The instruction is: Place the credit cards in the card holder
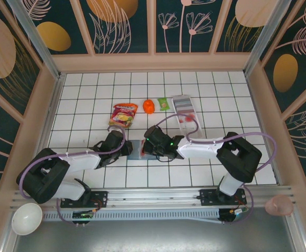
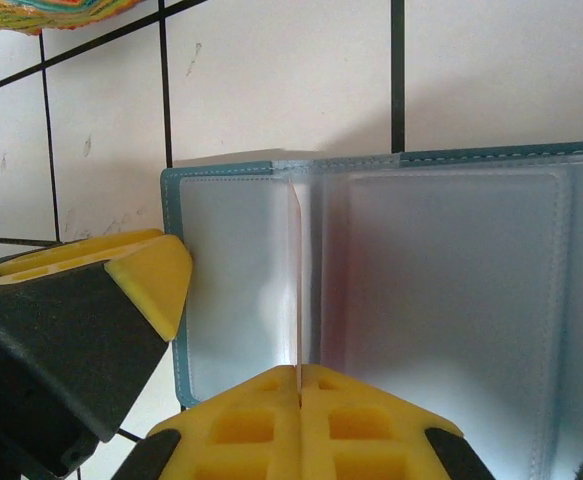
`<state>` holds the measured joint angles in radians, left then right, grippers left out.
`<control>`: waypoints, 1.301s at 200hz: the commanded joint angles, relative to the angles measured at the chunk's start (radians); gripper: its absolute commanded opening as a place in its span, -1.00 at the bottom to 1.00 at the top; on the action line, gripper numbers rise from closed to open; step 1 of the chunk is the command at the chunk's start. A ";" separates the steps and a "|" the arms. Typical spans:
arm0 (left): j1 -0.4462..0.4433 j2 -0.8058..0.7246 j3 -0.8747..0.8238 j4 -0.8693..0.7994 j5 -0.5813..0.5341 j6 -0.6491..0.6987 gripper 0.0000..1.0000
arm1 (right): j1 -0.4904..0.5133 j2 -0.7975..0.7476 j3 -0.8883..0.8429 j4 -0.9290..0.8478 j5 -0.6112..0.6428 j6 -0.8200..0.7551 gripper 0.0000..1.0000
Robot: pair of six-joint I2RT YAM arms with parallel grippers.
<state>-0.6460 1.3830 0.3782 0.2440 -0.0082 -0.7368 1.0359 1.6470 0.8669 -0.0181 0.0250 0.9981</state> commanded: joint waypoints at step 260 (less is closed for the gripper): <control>-0.006 0.019 -0.056 -0.037 0.059 -0.023 -0.80 | -0.028 0.089 0.024 -0.126 -0.115 -0.093 -0.82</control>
<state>-0.6460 1.3720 0.3580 0.2588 -0.0231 -0.7475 1.0077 1.6882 0.8898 -0.0586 -0.0772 0.9218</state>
